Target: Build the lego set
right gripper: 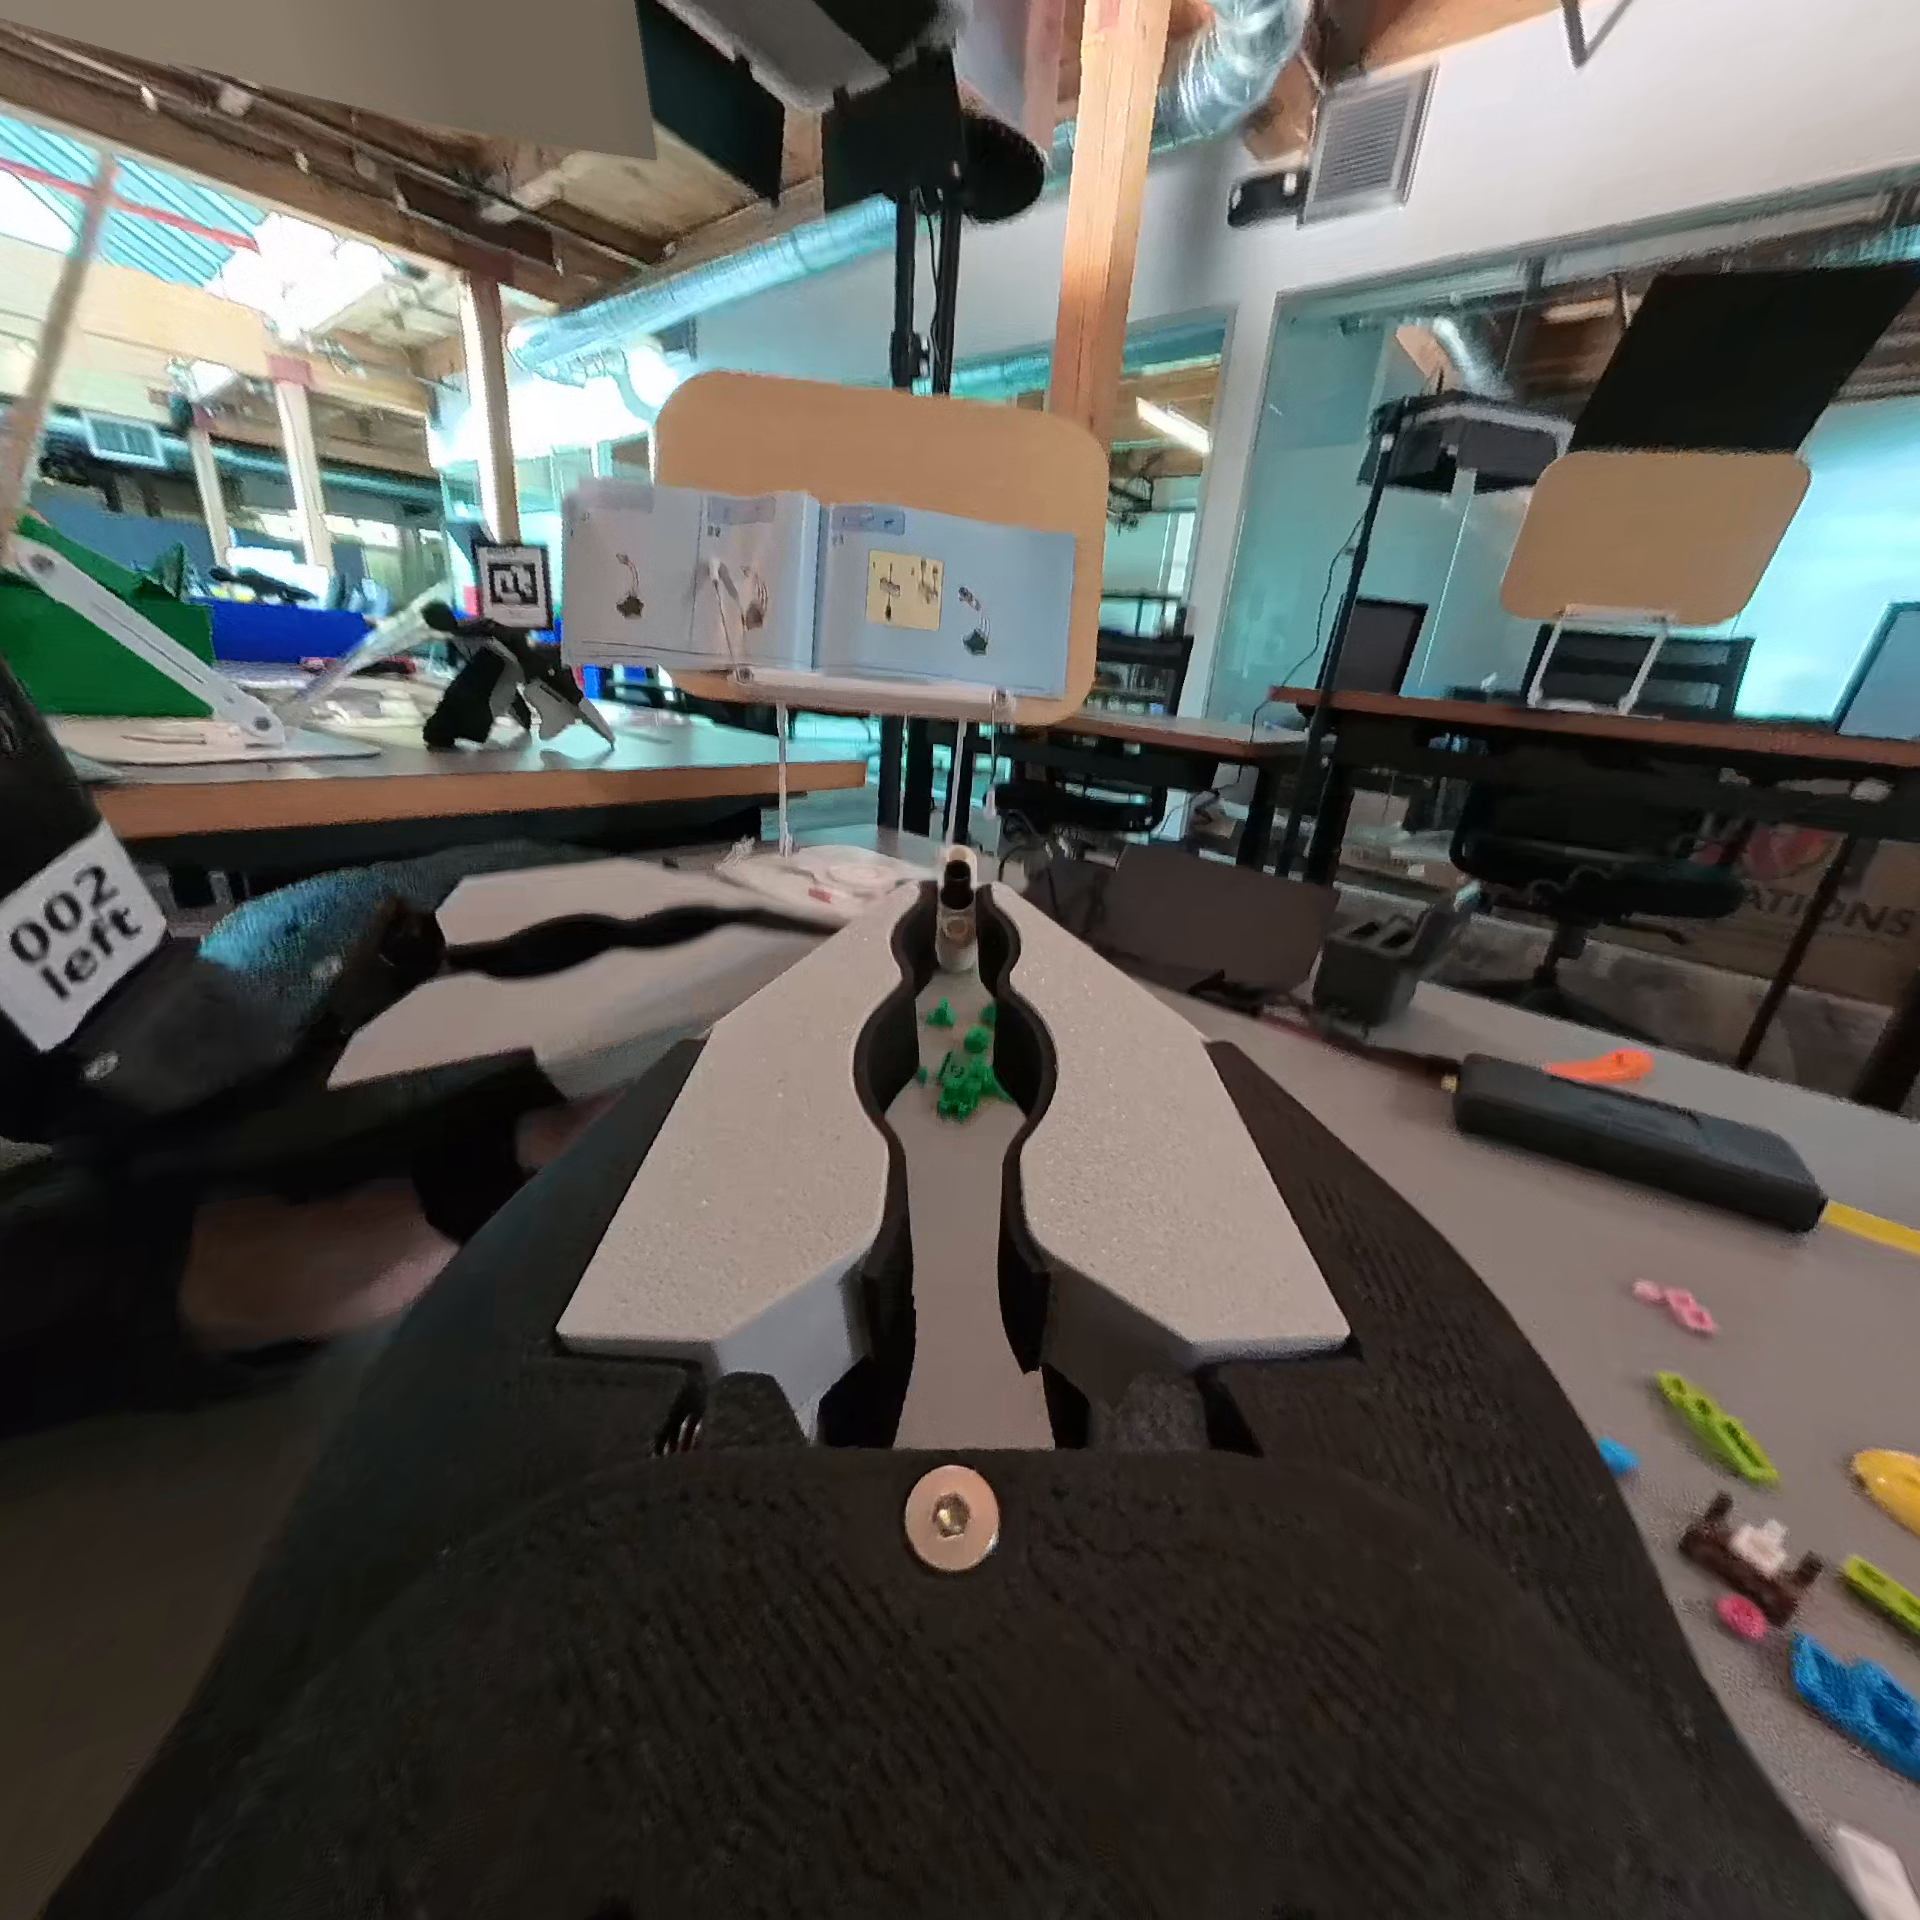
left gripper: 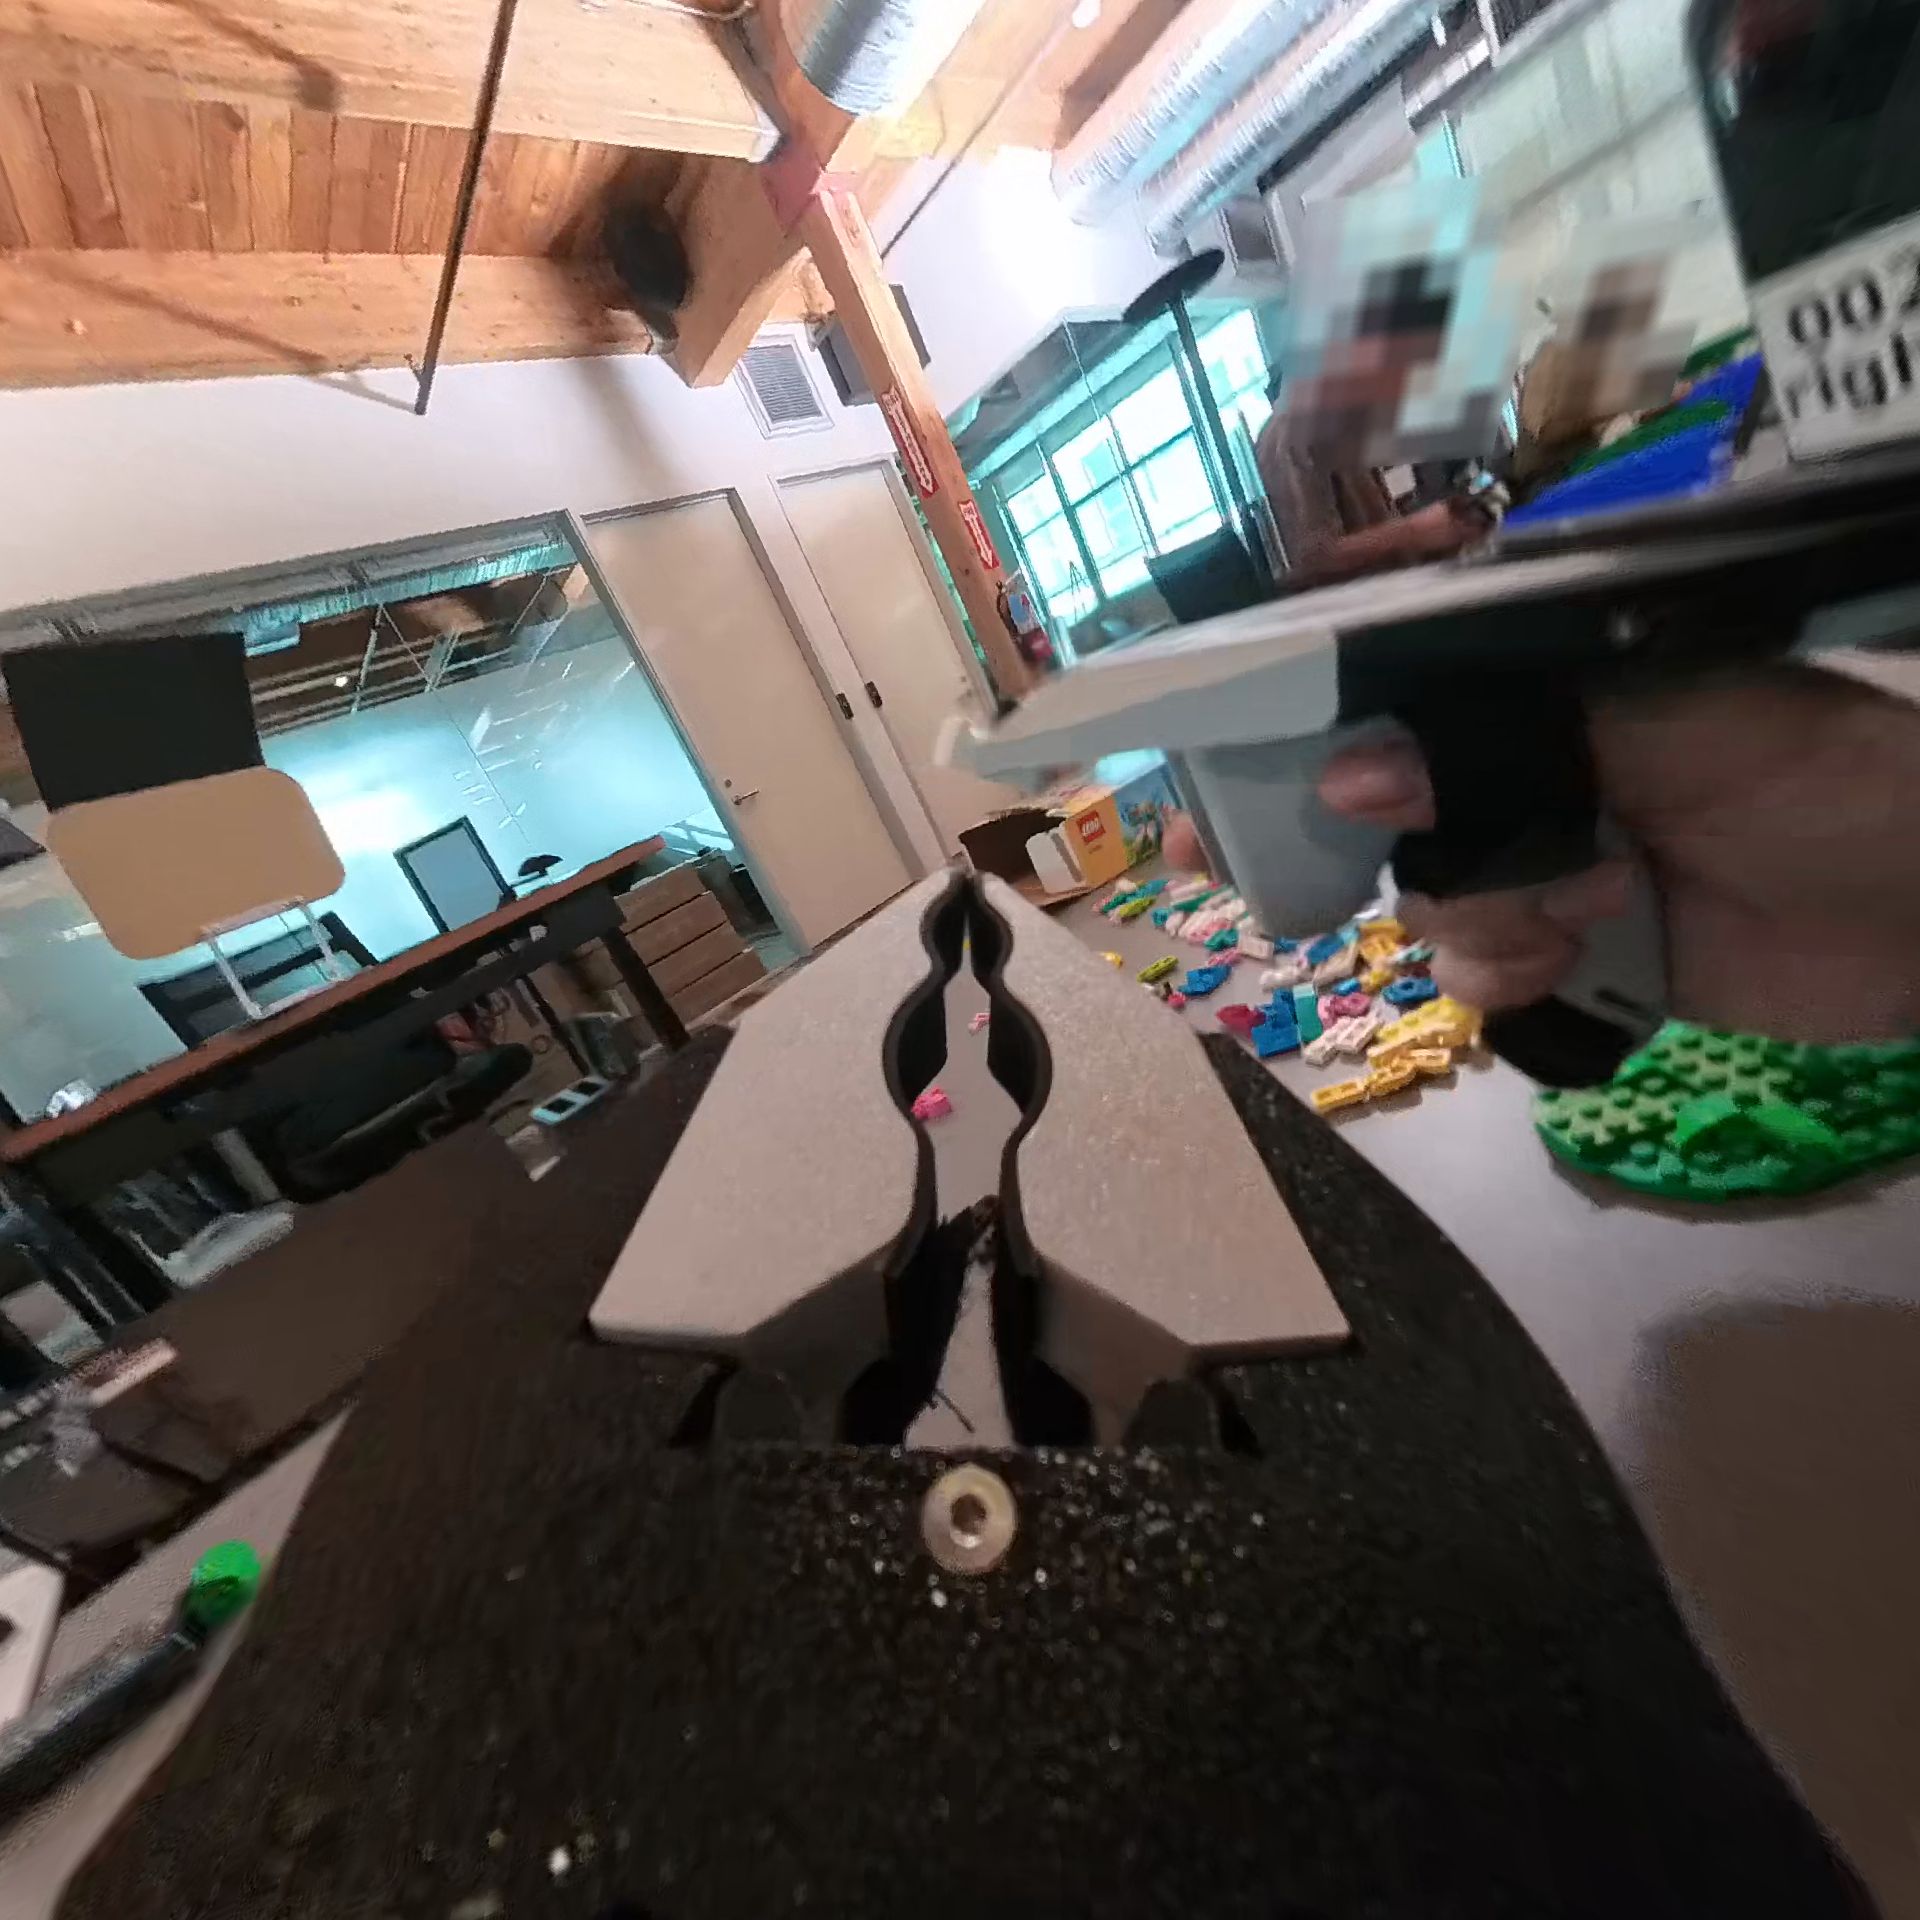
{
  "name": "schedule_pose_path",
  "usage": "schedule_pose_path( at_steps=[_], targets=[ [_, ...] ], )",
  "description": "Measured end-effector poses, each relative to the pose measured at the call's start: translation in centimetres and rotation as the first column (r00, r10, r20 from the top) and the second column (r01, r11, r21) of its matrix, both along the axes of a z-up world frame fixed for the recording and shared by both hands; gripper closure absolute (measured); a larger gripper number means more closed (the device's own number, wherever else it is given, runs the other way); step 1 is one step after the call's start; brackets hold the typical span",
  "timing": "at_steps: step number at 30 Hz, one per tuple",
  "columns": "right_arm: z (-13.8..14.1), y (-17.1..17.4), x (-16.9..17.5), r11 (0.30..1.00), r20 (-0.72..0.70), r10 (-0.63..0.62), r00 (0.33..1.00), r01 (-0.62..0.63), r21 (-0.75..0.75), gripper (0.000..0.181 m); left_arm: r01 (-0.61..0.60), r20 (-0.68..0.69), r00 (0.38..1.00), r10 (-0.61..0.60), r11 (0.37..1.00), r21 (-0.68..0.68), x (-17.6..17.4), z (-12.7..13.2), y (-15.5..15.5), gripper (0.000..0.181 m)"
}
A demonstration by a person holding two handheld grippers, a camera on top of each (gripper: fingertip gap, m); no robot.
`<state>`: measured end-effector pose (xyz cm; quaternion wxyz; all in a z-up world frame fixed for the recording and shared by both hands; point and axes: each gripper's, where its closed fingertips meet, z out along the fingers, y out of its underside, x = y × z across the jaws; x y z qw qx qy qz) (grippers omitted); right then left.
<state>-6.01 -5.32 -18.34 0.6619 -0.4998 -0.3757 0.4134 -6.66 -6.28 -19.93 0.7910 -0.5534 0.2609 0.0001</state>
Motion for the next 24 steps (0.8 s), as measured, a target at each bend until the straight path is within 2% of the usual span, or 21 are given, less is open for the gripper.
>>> schedule_pose_path(
  at_steps=[4,6,8,12,21,24],
  targets=[
    [-3.6,0.1,-1.8,1.000,0.164,0.003,0.986,0.002,-0.028,0.175,-0.014,0.229,0.973,0.028,0.998,-0.059,-2.8,0.4,0.8,0.181],
    [-3.9,-0.3,-2.2,1.000,0.189,0.008,0.982,-0.008,-0.002,0.175,-0.010,0.334,0.942,0.037,0.997,-0.081,-4.3,0.5,1.1,0.179],
    [-3.5,-0.7,-2.3,1.000,0.185,0.011,0.983,-0.015,0.018,0.175,-0.021,0.382,0.923,0.051,0.996,-0.083,-5.4,0.8,1.1,0.176],
    [-3.2,-0.7,-2.2,1.000,0.165,0.020,0.986,-0.020,0.000,0.175,-0.029,0.388,0.920,0.048,0.998,-0.055,-5.8,1.4,0.8,0.169],
    [-4.2,-0.3,-2.4,0.999,0.209,0.016,0.978,-0.009,-0.031,0.175,-0.008,0.318,0.948,0.032,0.997,-0.075,-4.2,0.5,1.0,0.169],
    [-5.5,-0.2,-2.7,0.998,0.295,0.029,0.955,-0.012,-0.059,0.175,-0.017,0.282,0.959,0.032,0.998,-0.056,-4.0,0.8,0.8,0.169]
  ],
)
